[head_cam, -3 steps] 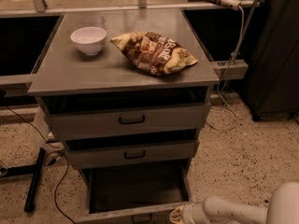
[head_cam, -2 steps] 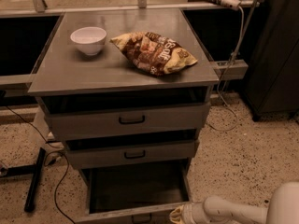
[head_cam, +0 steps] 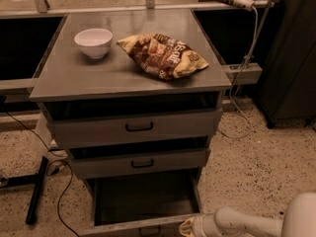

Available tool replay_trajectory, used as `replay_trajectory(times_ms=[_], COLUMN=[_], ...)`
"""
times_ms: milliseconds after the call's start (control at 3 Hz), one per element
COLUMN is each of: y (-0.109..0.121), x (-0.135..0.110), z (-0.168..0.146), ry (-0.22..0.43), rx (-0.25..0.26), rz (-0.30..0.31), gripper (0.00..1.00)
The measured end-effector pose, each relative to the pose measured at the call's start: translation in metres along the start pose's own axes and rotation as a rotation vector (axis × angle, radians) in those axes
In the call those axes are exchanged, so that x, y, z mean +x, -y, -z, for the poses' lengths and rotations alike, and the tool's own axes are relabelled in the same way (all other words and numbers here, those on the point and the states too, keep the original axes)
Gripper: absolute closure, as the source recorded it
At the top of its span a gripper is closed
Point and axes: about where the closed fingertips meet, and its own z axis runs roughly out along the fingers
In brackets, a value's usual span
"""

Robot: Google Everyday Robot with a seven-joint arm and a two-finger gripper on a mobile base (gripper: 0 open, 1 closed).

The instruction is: Close bottom drawer

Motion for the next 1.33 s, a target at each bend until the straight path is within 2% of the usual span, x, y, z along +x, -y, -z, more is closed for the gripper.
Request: replay_trajectory(times_ms=[333, 667, 1000, 1333], y=[0.0, 0.011, 0.01, 0.044], x=[0.0, -0.005, -0.005, -0.009], z=[0.0, -0.007, -0.007, -0.019], ry=[0.0, 0.007, 0.007, -0.001], rx=[0.0, -0.002, -0.002, 0.011], rz=[-0.001, 0.038, 0.038, 0.084], gripper=[0.12, 0.0, 0.19, 0.42])
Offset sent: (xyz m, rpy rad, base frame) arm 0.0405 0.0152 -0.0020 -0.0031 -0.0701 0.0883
